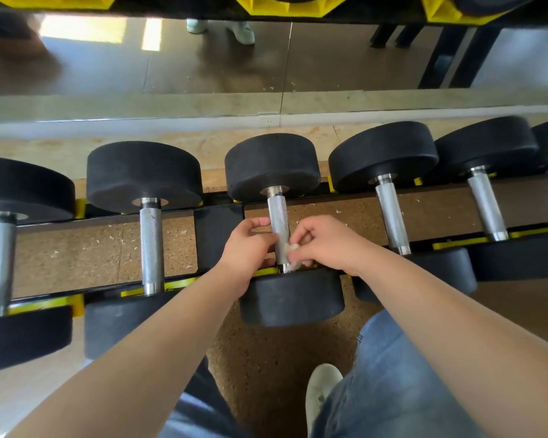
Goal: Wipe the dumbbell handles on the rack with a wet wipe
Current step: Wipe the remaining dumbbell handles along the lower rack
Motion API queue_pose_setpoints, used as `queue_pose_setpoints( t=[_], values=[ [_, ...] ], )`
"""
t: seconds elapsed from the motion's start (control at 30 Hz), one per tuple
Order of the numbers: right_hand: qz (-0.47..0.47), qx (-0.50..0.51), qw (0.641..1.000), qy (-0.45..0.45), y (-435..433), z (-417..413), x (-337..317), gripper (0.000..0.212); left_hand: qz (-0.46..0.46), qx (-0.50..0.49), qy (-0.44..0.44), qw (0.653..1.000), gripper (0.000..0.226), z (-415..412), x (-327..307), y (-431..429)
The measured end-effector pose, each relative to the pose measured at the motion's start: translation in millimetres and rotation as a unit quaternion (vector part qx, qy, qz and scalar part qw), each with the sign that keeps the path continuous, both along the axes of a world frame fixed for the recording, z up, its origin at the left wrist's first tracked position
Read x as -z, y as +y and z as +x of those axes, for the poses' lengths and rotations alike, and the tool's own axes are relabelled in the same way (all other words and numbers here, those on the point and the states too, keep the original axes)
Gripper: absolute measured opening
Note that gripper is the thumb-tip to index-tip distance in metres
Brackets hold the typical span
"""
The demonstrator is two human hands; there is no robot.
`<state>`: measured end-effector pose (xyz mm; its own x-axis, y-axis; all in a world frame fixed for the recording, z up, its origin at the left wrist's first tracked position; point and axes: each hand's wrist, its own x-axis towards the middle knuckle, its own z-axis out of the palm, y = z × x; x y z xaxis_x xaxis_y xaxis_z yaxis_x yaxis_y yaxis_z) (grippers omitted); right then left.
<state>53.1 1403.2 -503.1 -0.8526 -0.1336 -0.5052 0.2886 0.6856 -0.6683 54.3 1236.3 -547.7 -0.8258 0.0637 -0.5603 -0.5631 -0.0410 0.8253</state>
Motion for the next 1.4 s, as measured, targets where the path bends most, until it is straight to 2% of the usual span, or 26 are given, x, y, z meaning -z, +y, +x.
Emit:
queue_pose_setpoints(
  t=[0.1, 0.2, 0.27, 0.37, 0.43, 0.5, 0.57, 0.63, 0.7, 0.8, 0.87, 0.93, 1.0, 1.03, 1.1, 1.13, 1.17, 1.23, 1.3, 1.33, 1.37, 1.4],
  values=[
    [-0.067, 0.086, 0.990, 0.087, -13.8, -11.1, 4.3, 0.022, -0.004, 0.006, 0.000, 1.000, 0.030, 2.2, -2.4, -1.9],
    [-0.057, 0.117, 0.977, 0.167, -25.0, -22.8, 7.0, 0.022, -0.003, 0.003, -0.003, 1.000, 0.025, 4.2, -4.6, -3.8],
    [-0.003, 0.044, 0.986, 0.160, -22.6, -24.0, 2.2, 0.016, 0.007, -0.010, -0.011, 1.000, 0.021, 3.8, -5.5, -3.3],
    [0.098, -0.147, 0.984, 0.033, -17.5, -12.5, -6.8, 0.012, 0.027, -0.028, -0.027, 0.999, 0.024, 2.5, -7.5, -2.0],
    [0.114, -0.167, 0.979, 0.009, -16.9, -6.8, -7.2, 0.012, 0.024, -0.028, -0.033, 0.999, 0.029, 2.0, -7.6, -1.5],
    [0.105, -0.118, 0.984, 0.083, -20.3, -7.7, -4.6, 0.010, 0.027, -0.035, -0.031, 0.999, 0.028, 2.5, -8.7, -1.9],
    [0.079, -0.012, 0.982, 0.173, -22.7, -13.7, 0.6, 0.011, 0.020, -0.035, -0.029, 0.999, 0.024, 2.9, -8.5, -2.6],
    [0.015, 0.083, 0.978, 0.188, -21.5, -21.0, 4.6, 0.018, 0.013, -0.030, -0.033, 0.999, 0.025, 2.7, -6.6, -2.7],
    [-0.009, 0.118, 0.983, 0.144, -19.3, -21.7, 8.1, 0.023, 0.015, -0.028, -0.033, 0.999, 0.024, 2.7, -6.1, -3.1],
    [0.070, 0.016, 0.997, 0.016, -13.9, -12.1, 12.7, 0.018, 0.024, -0.033, -0.027, 0.999, 0.019, 3.4, -7.6, -2.6],
    [0.077, -0.041, 0.995, -0.052, -8.0, -7.7, 16.3, 0.023, 0.028, -0.042, -0.029, 0.998, 0.016, 3.2, -8.6, -0.6],
    [0.070, -0.052, 0.993, -0.075, -4.0, -12.0, 15.8, 0.025, 0.015, -0.045, -0.029, 0.998, 0.015, 1.9, -7.1, 1.0],
    [-0.010, 0.025, 0.998, -0.065, -6.0, -17.9, 17.5, 0.027, -0.007, -0.032, -0.026, 0.999, 0.019, 0.9, -5.6, 1.3],
    [-0.102, 0.108, 0.987, -0.069, -9.2, -21.8, 19.1, 0.030, -0.013, -0.027, -0.025, 0.999, 0.022, 1.5, -5.2, 0.8],
    [-0.285, 0.264, 0.918, -0.085, -14.4, -29.3, 21.4, 0.036, -0.012, -0.028, -0.026, 0.999, 0.030, 1.7, -3.0, -2.1],
    [-0.328, 0.298, 0.892, -0.088, -14.1, -33.4, 22.8, 0.036, -0.004, -0.028, -0.028, 0.999, 0.031, 1.4, -1.8, -4.0],
    [-0.342, 0.302, 0.885, -0.096, -12.6, -35.8, 24.2, 0.036, 0.007, -0.026, -0.031, 0.999, 0.029, 0.5, -0.7, -5.5],
    [-0.304, 0.242, 0.911, -0.140, -5.7, -34.1, 25.3, 0.033, 0.036, -0.026, -0.049, 0.998, 0.024, -4.2, 0.4, -7.0],
    [-0.156, 0.105, 0.963, -0.192, 1.8, -27.7, 25.1, 0.029, 0.045, -0.024, -0.084, 0.995, 0.025, -11.5, 1.5, -6.5],
    [-0.089, 0.049, 0.974, -0.202, 3.7, -25.0, 25.8, 0.026, 0.029, -0.003, -0.098, 0.995, 0.028, -13.9, 1.5, -6.3],
    [-0.064, 0.036, 0.977, -0.200, 3.6, -23.9, 27.3, 0.024, 0.010, 0.028, -0.110, 0.994, 0.030, -15.6, 1.3, -5.7],
    [-0.085, 0.064, 0.976, -0.189, 3.2, -24.7, 29.0, 0.025, 0.003, 0.056, -0.121, 0.991, 0.032, -16.2, -0.1, -5.1]
  ],
)
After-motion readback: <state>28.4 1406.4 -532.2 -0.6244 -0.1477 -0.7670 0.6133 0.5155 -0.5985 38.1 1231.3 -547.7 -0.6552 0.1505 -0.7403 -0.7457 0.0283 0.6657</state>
